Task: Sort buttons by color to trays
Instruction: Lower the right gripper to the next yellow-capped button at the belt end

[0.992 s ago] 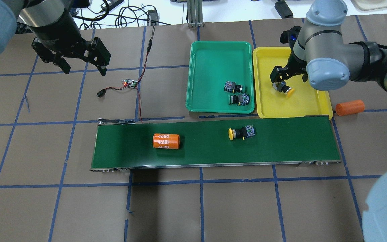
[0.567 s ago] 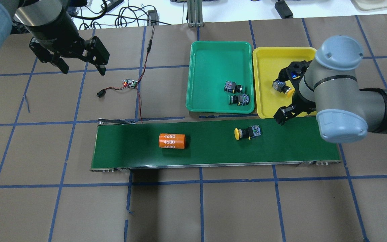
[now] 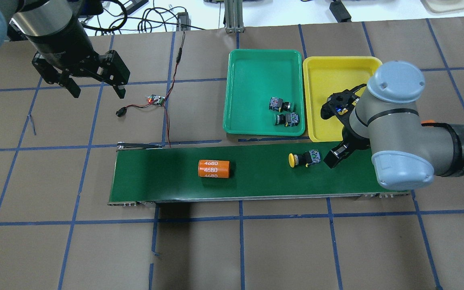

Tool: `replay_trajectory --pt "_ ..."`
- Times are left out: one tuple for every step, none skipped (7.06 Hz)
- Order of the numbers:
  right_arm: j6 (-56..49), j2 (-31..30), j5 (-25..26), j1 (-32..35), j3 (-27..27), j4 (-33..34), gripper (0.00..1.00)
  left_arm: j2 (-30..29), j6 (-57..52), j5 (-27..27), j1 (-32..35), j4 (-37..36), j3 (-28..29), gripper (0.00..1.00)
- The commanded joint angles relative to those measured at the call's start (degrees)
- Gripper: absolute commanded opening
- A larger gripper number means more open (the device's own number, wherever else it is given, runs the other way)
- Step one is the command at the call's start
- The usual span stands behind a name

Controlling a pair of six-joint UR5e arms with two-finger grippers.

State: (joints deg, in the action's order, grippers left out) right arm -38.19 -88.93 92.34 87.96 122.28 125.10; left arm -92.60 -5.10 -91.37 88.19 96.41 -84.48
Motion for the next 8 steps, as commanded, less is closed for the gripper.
replay_trajectory --pt "-4.76 -0.02 -0.14 1.6 0.06 0.49 1.0 0.05 0.09 0.31 -0.21 0.62 0.11 1.0" --pt "-11.4 0.51 -2.23 1.6 -0.02 0.93 1.0 0.05 0.09 0.31 -0.21 0.62 0.02 1.0" --pt "-19.12 0.51 -8.34 1.6 -0.02 0.85 1.0 0.05 0.09 0.31 -0.21 0.62 0.11 1.0" --pt "-27.9 0.51 -9.88 1.6 0.06 0.76 1.0 0.05 0.7 0.31 -0.21 0.62 0.2 1.0" --pt "-34.26 0.95 -9.9 1.68 0.06 0.41 1.0 0.05 1.14 0.31 -0.21 0.62 -0.06 1.0" --pt "-38.41 2.08 -9.37 1.6 -0.11 0.49 1.0 0.05 1.15 0.31 -0.21 0.62 0.19 1.0" --pt "-40.36 2.7 -9.11 1.6 -0.29 0.49 1.0 0.05 1.15 0.4 -0.21 0.53 0.2 1.0" --pt "-42.12 2.8 -8.84 1.42 -0.46 0.67 1.0 0.05 1.15 0.31 -0.21 0.53 0.2 1.0"
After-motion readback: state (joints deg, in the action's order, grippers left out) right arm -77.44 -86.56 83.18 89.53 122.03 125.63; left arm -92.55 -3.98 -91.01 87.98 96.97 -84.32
